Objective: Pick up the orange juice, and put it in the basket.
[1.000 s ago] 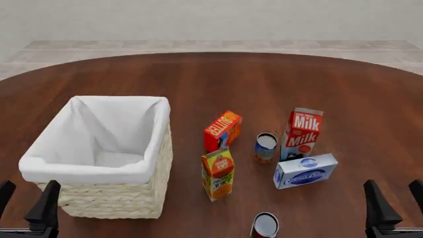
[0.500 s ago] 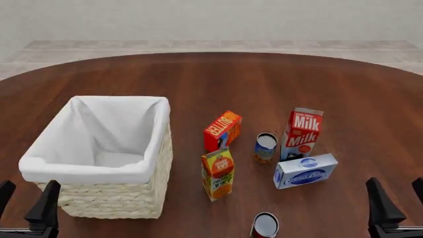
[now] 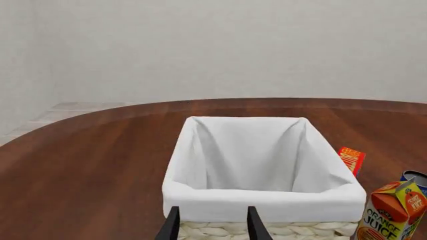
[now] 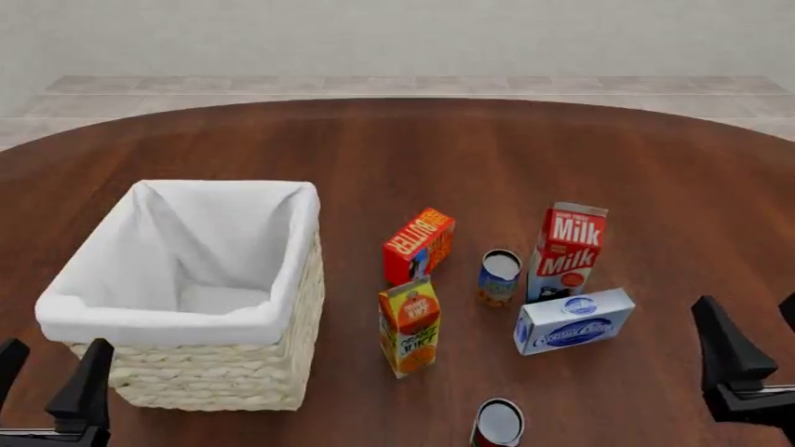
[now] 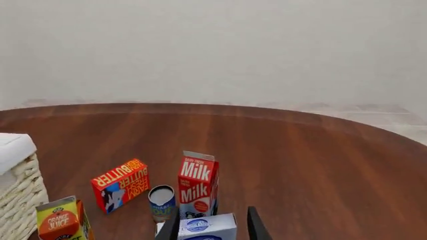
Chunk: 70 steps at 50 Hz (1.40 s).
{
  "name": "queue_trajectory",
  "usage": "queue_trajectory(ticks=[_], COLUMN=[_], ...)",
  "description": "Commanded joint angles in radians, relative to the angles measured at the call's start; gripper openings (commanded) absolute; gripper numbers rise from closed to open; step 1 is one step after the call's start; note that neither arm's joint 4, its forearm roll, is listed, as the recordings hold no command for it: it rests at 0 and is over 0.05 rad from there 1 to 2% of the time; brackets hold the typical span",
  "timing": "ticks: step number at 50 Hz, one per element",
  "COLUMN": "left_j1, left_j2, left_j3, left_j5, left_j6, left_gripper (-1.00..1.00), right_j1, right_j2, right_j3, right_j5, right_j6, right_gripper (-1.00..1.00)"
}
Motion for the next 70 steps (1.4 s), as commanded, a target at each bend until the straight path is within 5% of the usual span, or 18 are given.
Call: queue_trajectory(ticks=[1, 7, 26, 36, 52, 70], left_j1=[0.000, 0.000, 0.000, 0.000, 0.000, 0.000], left_j2=[0.000, 0.000, 0.000, 0.000, 0.000, 0.000], left_j3=[0.000, 0.000, 0.000, 0.000, 0.000, 0.000], left_j5=[0.000, 0.000, 0.000, 0.000, 0.000, 0.000], left_j6=[0.000, 0.000, 0.000, 0.000, 0.000, 0.000], left_gripper=[1.00, 1.00, 1.00, 1.00, 1.00, 1.00], right_j1=[0.062, 0.133, 0.265, 0.421, 0.560, 0.662], right_j2=[0.100, 0.213, 0.428, 0.605, 0.752, 0.901], right_j3=[-0.112, -0.223, -0.404, -0.482, -0.505, -0.539], right_j5=[0.019, 0.039, 0.106, 0.144, 0.149, 0.142], right_j6=[0.006, 0.056, -0.026, -0.050, -0.101, -0.077], right_gripper=[1.00, 1.00, 1.00, 1.00, 1.00, 1.00])
